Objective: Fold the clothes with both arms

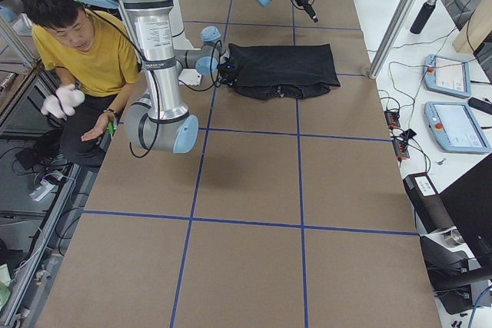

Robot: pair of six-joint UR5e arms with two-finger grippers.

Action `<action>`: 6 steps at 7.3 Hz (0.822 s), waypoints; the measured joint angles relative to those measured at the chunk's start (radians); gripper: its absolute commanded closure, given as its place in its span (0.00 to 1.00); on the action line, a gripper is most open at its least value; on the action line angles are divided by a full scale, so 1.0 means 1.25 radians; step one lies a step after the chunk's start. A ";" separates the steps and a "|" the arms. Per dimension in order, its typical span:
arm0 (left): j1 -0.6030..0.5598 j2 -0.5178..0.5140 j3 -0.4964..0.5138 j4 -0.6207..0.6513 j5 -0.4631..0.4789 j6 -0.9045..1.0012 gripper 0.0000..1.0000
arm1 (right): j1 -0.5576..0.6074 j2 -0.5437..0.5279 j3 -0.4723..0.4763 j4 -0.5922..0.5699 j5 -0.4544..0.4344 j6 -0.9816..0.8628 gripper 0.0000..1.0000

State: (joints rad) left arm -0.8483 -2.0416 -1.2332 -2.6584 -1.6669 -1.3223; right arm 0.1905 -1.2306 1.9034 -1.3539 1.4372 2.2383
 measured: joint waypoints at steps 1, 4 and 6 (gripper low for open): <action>0.000 0.000 -0.006 0.000 -0.001 -0.001 0.00 | 0.001 0.000 0.023 -0.021 0.002 -0.001 1.00; 0.028 0.056 -0.147 0.003 -0.031 -0.128 0.00 | 0.000 -0.002 0.085 -0.091 0.012 -0.004 1.00; 0.119 0.194 -0.377 0.004 -0.057 -0.298 0.00 | 0.000 -0.006 0.100 -0.096 0.014 -0.004 1.00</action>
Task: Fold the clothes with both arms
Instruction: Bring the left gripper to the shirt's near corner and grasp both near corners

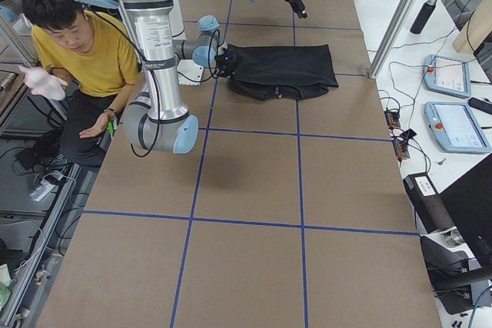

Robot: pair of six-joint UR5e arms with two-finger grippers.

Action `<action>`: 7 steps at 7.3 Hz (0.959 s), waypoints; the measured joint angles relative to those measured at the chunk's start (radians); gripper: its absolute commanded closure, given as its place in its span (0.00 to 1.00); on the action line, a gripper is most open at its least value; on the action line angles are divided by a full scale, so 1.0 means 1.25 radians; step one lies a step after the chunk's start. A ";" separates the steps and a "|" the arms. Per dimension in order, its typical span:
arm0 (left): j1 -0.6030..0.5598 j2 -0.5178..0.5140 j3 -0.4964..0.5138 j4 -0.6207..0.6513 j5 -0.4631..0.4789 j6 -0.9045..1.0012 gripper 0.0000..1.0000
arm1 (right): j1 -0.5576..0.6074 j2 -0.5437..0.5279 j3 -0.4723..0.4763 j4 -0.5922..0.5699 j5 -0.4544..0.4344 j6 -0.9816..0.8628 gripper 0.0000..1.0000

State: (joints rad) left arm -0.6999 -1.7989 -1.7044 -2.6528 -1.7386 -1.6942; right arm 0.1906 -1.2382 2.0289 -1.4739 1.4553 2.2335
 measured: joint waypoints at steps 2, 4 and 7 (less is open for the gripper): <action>0.099 0.081 -0.132 0.000 -0.002 -0.099 0.01 | 0.001 -0.006 0.007 -0.001 0.000 0.000 1.00; 0.189 0.091 -0.145 0.003 0.011 -0.234 0.01 | 0.001 -0.019 0.025 -0.002 0.001 0.000 1.00; 0.299 0.086 -0.108 0.004 0.074 -0.280 0.03 | 0.000 -0.032 0.040 -0.002 0.002 0.000 1.00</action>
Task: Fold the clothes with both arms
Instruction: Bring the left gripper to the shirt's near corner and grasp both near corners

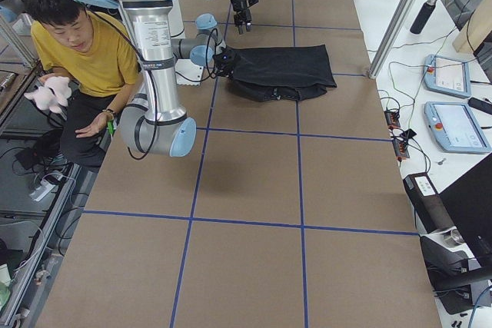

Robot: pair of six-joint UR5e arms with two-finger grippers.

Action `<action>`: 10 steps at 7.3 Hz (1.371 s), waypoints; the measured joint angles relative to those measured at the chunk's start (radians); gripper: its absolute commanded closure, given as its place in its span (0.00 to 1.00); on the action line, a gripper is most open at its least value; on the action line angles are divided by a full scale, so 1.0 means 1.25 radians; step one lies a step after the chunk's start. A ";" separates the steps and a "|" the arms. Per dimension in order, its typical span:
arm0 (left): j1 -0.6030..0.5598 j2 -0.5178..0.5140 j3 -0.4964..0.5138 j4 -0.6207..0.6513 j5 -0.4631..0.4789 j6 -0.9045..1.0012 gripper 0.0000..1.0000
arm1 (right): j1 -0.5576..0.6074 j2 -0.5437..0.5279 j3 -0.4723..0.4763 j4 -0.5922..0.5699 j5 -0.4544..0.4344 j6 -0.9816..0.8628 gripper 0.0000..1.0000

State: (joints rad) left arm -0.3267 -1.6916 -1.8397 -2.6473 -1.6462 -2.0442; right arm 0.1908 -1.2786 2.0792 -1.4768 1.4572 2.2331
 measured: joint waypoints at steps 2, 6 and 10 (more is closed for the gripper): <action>0.068 -0.010 0.011 0.020 0.018 -0.044 0.03 | -0.001 -0.001 0.001 0.000 0.000 0.000 1.00; 0.158 -0.021 0.017 0.062 0.085 -0.059 0.27 | -0.001 -0.001 0.001 0.001 0.000 0.000 1.00; 0.164 -0.025 0.027 0.065 0.168 -0.085 1.00 | -0.001 -0.001 0.001 0.001 0.000 0.000 1.00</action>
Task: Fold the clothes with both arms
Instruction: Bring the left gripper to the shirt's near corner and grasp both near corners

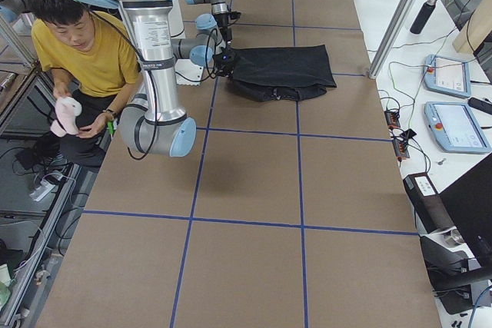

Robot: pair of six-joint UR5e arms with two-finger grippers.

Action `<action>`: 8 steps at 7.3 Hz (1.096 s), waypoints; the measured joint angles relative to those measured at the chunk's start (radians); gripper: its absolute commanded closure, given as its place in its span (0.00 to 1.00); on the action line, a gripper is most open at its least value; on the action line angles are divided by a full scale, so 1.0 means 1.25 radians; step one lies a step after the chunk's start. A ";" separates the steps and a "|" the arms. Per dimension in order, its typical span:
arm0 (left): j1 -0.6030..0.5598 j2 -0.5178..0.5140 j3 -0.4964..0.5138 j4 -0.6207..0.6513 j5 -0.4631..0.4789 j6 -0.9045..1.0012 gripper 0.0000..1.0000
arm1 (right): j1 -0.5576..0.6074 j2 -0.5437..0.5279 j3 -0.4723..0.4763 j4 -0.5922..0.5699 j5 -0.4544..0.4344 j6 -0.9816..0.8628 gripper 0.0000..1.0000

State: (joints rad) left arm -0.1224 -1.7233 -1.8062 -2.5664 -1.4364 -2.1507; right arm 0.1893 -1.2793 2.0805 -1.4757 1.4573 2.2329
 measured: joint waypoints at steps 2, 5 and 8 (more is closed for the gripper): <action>0.000 -0.007 0.005 0.000 0.042 -0.024 1.00 | 0.000 0.001 0.001 0.000 0.000 0.000 1.00; 0.000 -0.002 -0.027 0.006 0.038 -0.029 1.00 | 0.000 0.000 0.003 0.000 -0.001 0.002 1.00; -0.003 0.035 -0.135 0.090 -0.058 -0.041 1.00 | -0.044 -0.049 0.088 -0.001 -0.001 0.050 1.00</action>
State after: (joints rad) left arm -0.1259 -1.6797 -1.9753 -2.4535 -1.5084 -2.2021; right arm 0.1347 -1.3407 2.1907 -1.4772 1.4558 2.2958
